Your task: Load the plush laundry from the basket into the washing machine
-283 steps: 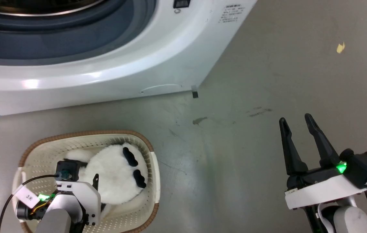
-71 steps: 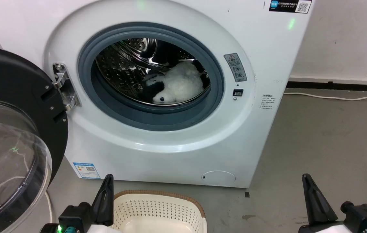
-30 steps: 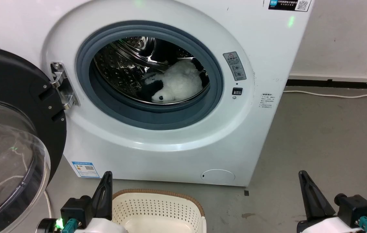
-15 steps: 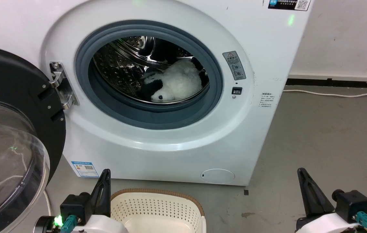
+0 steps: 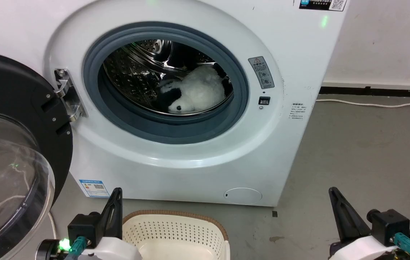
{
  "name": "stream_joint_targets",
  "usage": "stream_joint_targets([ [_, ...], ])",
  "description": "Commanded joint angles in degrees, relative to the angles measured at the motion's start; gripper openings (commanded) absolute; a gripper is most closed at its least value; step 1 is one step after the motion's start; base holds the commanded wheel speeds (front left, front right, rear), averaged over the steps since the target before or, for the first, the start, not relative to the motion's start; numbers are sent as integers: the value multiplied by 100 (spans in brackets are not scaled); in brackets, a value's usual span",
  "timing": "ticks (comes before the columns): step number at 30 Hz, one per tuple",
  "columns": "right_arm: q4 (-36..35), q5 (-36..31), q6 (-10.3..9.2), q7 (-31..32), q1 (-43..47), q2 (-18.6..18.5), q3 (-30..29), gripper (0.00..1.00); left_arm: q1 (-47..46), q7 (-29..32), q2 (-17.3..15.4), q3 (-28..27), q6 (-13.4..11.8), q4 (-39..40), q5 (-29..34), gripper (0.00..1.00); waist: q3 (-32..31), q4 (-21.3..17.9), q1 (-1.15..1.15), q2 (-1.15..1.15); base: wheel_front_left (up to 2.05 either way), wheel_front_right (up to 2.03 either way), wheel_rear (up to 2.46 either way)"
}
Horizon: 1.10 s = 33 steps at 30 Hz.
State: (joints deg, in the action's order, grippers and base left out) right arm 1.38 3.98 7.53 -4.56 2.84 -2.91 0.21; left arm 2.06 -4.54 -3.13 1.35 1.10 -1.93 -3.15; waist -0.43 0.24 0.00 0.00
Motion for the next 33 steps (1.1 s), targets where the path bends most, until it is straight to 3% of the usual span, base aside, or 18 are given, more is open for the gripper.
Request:
stream_joint_targets([
  [1,-45,-61,-3,31,-122,2,-11,0,-101,30,-3,-17,-45,45,38,0,2,-1,0,0,0,0,0],
  [33,-127,-359,-4,407,-265,3,-20,0,-193,405,22,-121,-103,176,282,0,38,-22,0,0,0,0,0],
])
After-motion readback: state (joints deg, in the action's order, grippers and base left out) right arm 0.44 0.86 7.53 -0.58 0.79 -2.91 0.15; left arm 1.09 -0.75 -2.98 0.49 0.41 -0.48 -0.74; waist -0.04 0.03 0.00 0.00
